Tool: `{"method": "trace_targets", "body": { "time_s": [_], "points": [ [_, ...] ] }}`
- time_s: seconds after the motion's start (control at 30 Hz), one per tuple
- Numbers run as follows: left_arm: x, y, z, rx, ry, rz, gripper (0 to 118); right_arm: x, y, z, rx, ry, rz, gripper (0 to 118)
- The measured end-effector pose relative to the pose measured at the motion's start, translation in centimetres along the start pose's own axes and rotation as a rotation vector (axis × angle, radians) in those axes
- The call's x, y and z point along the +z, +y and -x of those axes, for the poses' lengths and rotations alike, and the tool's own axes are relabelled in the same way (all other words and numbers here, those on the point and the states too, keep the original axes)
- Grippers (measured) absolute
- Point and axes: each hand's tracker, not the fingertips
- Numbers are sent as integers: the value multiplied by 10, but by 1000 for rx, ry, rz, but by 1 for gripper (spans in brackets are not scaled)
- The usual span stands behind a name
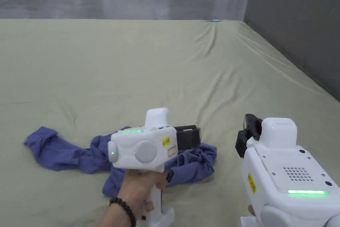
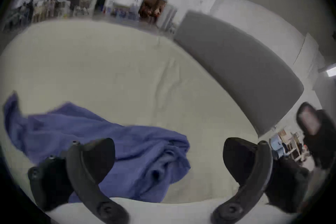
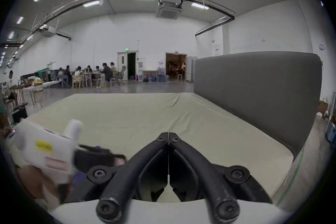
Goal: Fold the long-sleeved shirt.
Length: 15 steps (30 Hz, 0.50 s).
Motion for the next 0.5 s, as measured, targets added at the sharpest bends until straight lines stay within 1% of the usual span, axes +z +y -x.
{"method": "trace_targets", "body": {
  "time_s": [0.03,0.1,0.13,0.17,0.2,0.23,0.27,0.33,0.37,0.4,0.43,0.47,0.5],
  "points": [
    [-10,13,26,-11,58,-50,115,0,-1,5,7,17,-1,0],
    [23,8,45,-24,174,-137,112,1,-1,13,14,43,1,0],
    [39,5,55,-33,230,-171,100,2,-2,17,14,53,0,0],
    [102,0,27,-36,267,-204,74,3,-2,20,14,67,0,0],
    [122,-7,31,-39,316,-230,31,5,-3,23,16,75,0,0],
    [143,-15,36,-47,357,-246,0,6,-4,25,18,80,1,0],
    [160,-22,39,-55,391,-260,0,9,-4,27,19,86,1,0],
    [171,-39,62,-51,471,-229,0,16,-4,29,17,100,1,0],
    [179,-46,67,-1,496,-222,0,19,-5,29,18,102,2,0],
    [186,-49,76,8,472,-219,0,21,-5,30,20,104,4,0],
    [184,-55,90,62,433,-180,0,23,-4,31,24,106,5,0],
    [184,-56,97,85,424,-176,0,25,-4,31,26,108,2,0],
    [182,-56,102,75,418,-170,0,27,-4,31,27,107,-1,0]
  ]
}}
